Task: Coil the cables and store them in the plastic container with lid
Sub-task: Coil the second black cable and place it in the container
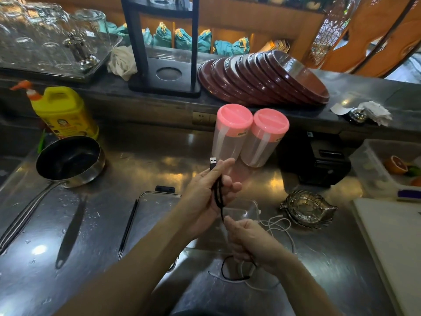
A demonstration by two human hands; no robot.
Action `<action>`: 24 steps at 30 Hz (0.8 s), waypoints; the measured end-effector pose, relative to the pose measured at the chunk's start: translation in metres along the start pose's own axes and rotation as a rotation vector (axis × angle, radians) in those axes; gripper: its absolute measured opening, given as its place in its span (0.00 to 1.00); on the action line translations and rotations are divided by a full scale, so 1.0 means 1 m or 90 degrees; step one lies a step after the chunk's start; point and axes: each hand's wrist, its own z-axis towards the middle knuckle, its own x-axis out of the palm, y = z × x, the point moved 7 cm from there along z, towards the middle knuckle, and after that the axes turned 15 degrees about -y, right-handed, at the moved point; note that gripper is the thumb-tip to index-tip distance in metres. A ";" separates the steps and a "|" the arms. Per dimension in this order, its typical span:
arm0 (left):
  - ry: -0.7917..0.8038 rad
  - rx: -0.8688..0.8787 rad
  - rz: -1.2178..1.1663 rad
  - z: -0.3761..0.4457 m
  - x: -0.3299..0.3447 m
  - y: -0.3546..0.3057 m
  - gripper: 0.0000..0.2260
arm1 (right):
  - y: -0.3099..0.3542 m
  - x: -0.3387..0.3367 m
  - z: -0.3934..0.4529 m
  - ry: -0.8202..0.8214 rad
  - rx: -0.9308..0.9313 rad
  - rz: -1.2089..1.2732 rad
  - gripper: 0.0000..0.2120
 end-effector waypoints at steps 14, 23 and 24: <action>0.046 -0.008 0.335 -0.009 -0.019 0.036 0.15 | 0.097 -0.042 0.046 -0.001 0.090 0.117 0.14; -0.104 -0.003 0.037 0.017 -0.021 0.023 0.18 | 0.106 -0.001 -0.009 -0.164 -0.197 -0.164 0.13; -0.100 -0.001 0.019 0.020 -0.020 0.021 0.18 | 0.097 0.003 -0.011 -0.179 -0.218 -0.196 0.13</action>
